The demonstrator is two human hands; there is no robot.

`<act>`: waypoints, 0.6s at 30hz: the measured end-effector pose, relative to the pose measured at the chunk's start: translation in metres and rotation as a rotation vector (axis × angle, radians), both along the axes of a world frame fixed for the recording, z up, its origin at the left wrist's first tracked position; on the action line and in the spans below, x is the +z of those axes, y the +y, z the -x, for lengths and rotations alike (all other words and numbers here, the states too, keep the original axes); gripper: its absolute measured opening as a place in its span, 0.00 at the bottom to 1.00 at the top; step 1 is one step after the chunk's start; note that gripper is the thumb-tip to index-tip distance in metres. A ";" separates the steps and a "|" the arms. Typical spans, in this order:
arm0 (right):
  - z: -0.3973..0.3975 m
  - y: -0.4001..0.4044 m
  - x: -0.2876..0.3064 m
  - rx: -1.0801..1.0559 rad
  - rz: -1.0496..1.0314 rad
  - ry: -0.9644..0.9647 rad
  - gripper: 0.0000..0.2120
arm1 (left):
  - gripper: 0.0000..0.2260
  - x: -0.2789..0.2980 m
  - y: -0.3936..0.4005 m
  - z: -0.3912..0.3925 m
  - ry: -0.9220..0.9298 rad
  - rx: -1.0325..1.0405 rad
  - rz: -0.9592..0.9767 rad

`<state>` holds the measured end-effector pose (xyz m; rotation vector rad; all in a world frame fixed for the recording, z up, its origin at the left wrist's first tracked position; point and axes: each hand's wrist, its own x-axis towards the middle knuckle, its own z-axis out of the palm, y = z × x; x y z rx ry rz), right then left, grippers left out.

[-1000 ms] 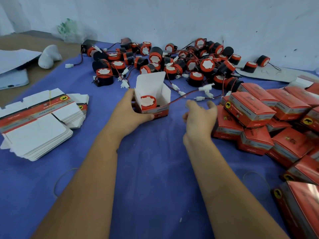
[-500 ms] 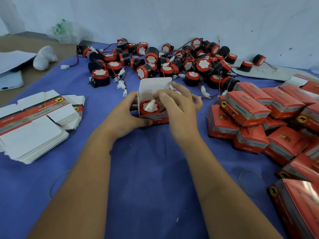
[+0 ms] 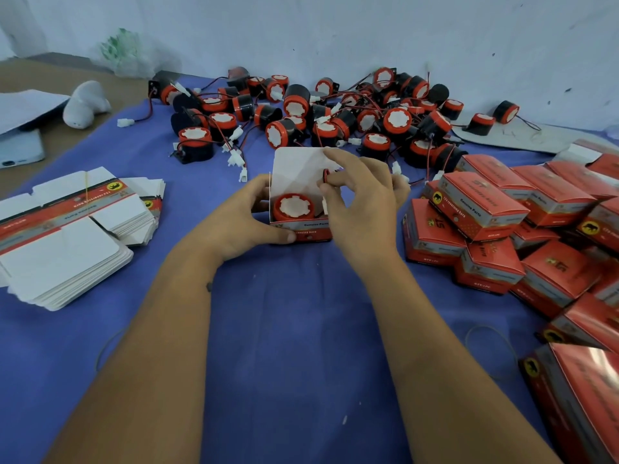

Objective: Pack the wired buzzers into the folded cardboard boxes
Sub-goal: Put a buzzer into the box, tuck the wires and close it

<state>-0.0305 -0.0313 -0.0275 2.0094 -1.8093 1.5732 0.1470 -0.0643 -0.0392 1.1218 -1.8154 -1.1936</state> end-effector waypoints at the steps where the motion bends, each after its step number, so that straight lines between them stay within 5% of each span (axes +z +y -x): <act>1: -0.001 0.000 0.001 0.000 0.006 -0.053 0.20 | 0.30 0.000 0.000 0.000 -0.002 -0.005 -0.004; 5: -0.006 0.000 0.004 0.007 0.025 -0.168 0.15 | 0.31 0.001 0.001 -0.001 -0.020 -0.028 -0.016; 12: 0.002 0.003 -0.005 -0.028 0.069 0.280 0.04 | 0.30 -0.001 0.002 0.002 0.017 0.007 0.035; 18: 0.002 0.001 -0.004 0.092 -0.028 0.111 0.14 | 0.30 -0.003 0.001 0.001 0.003 -0.016 0.036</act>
